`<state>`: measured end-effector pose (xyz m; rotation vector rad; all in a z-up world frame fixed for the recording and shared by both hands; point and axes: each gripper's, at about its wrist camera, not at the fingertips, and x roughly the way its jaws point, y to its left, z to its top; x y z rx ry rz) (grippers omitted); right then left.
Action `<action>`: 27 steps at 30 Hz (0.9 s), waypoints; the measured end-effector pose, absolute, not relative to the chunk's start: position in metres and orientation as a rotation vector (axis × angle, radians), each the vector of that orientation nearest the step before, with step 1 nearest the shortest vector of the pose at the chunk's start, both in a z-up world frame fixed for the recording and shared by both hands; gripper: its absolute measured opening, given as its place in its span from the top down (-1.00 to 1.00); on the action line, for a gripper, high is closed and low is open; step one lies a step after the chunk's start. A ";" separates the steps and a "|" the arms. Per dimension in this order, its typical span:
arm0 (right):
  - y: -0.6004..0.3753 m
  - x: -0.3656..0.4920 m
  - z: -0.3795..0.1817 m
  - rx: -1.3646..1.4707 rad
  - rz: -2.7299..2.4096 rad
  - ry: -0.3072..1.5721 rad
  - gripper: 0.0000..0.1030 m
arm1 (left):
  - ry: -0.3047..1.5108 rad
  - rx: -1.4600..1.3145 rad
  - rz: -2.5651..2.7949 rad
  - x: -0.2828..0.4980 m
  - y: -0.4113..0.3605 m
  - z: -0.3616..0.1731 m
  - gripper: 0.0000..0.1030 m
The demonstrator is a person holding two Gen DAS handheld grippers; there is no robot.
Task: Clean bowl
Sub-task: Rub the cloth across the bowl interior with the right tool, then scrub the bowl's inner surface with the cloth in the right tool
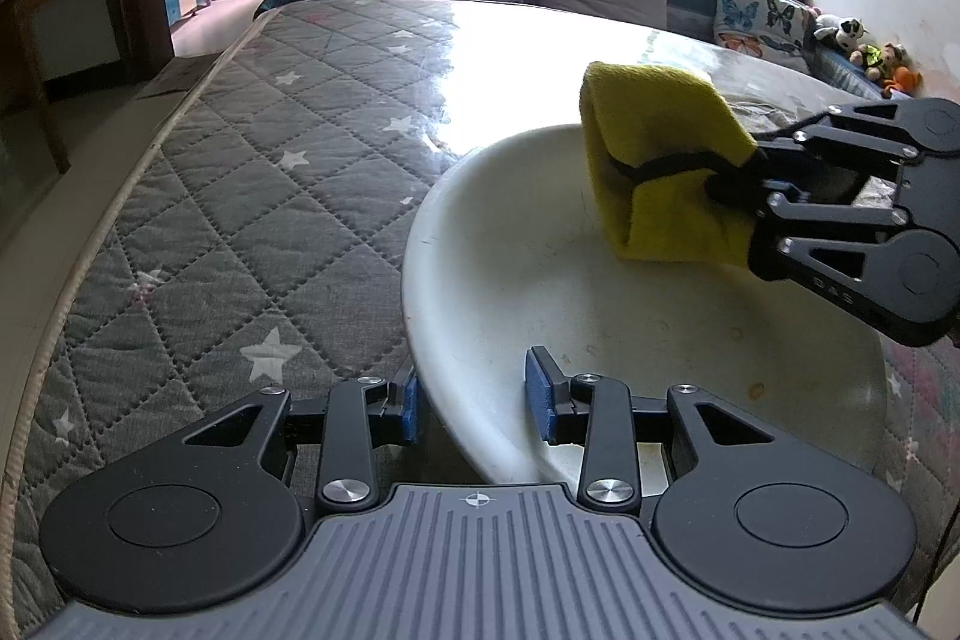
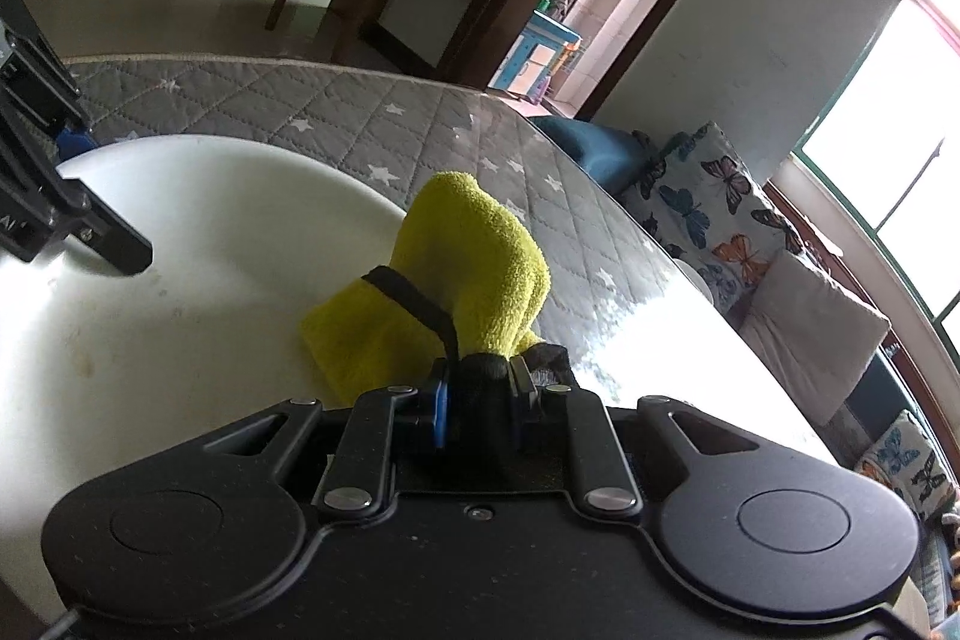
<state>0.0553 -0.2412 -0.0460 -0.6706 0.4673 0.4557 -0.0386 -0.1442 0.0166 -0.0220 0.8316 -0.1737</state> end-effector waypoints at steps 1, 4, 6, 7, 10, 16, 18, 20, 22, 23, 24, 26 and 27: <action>-0.240 0.057 -0.046 -0.672 0.459 0.465 0.62 | 0.832 -0.022 -0.173 -0.039 -0.144 0.017 0.29; -0.236 0.060 -0.046 -0.680 0.470 0.456 0.62 | 0.834 -0.022 -0.173 -0.038 -0.144 0.017 0.29; -0.234 0.061 -0.047 -0.685 0.473 0.454 0.62 | 0.834 -0.022 -0.173 -0.038 -0.144 0.017 0.29; -0.234 0.061 -0.047 -0.688 0.474 0.453 0.62 | 0.834 -0.023 -0.173 -0.038 -0.144 0.018 0.29; -0.234 0.057 -0.047 -0.698 0.479 0.456 0.62 | 0.834 -0.024 -0.172 -0.038 -0.145 0.018 0.29; -0.236 0.045 -0.050 -0.721 0.480 0.471 0.62 | 0.831 -0.024 -0.174 -0.039 -0.144 0.018 0.29; -0.238 0.041 -0.050 -0.725 0.480 0.478 0.62 | 0.830 -0.025 -0.174 -0.039 -0.144 0.017 0.29; -0.240 0.037 -0.051 -0.729 0.481 0.485 0.62 | 0.829 -0.026 -0.174 -0.039 -0.144 0.017 0.29; -0.241 0.032 -0.052 -0.734 0.482 0.494 0.62 | 0.831 -0.029 -0.172 -0.039 -0.144 0.017 0.29; -0.242 0.030 -0.052 -0.735 0.484 0.500 0.62 | 0.831 -0.029 -0.172 -0.040 -0.144 0.017 0.30; -0.242 0.029 -0.052 -0.733 0.486 0.504 0.62 | 0.831 -0.030 -0.172 -0.041 -0.144 0.017 0.29; -0.244 0.022 -0.052 -0.727 0.492 0.518 0.62 | 0.835 -0.036 -0.168 -0.042 -0.144 0.018 0.30; -0.244 0.021 -0.052 -0.725 0.493 0.522 0.62 | 0.837 -0.036 -0.167 -0.043 -0.144 0.018 0.30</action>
